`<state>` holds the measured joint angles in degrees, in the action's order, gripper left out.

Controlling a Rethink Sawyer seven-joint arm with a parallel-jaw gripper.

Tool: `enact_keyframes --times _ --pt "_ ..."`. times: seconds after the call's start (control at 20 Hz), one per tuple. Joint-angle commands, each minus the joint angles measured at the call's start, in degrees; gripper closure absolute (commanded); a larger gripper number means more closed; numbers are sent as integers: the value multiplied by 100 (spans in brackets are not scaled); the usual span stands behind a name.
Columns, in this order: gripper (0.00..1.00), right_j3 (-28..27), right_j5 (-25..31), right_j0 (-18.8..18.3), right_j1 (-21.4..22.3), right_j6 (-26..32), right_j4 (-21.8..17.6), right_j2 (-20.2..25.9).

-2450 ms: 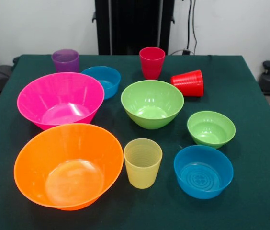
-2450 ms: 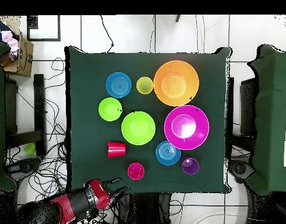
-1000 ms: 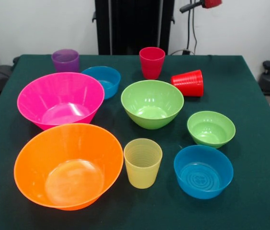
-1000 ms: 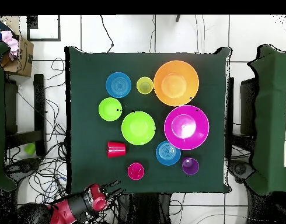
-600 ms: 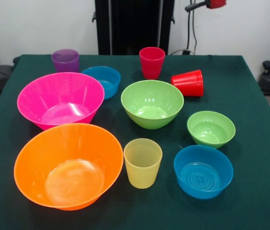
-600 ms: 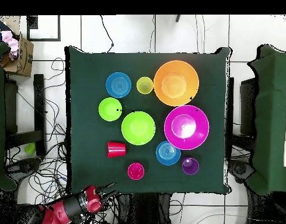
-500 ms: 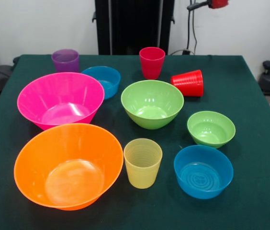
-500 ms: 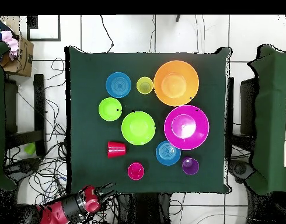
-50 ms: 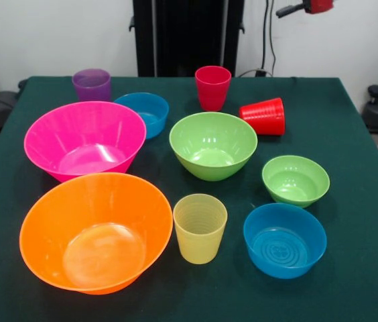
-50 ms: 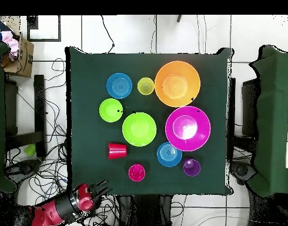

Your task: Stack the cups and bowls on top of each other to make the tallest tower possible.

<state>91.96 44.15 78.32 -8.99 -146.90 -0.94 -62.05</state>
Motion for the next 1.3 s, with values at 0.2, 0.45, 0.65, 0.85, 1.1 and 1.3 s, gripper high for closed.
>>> enact_keyframes --times 0.2,0.45,0.65,0.85,1.1,1.3 --pt "0 -1245 550 -108 -549 -1046 208 244" --pt "0 -1447 695 -82 -787 -1198 324 220" --pt "0 -1625 894 -32 -999 -1229 307 166" --pt "0 -1801 1187 8 -1153 -1240 333 116" --pt "0 -1982 1276 32 -1334 -1329 396 139" --pt "0 -2116 1344 38 -1459 -1392 406 87"
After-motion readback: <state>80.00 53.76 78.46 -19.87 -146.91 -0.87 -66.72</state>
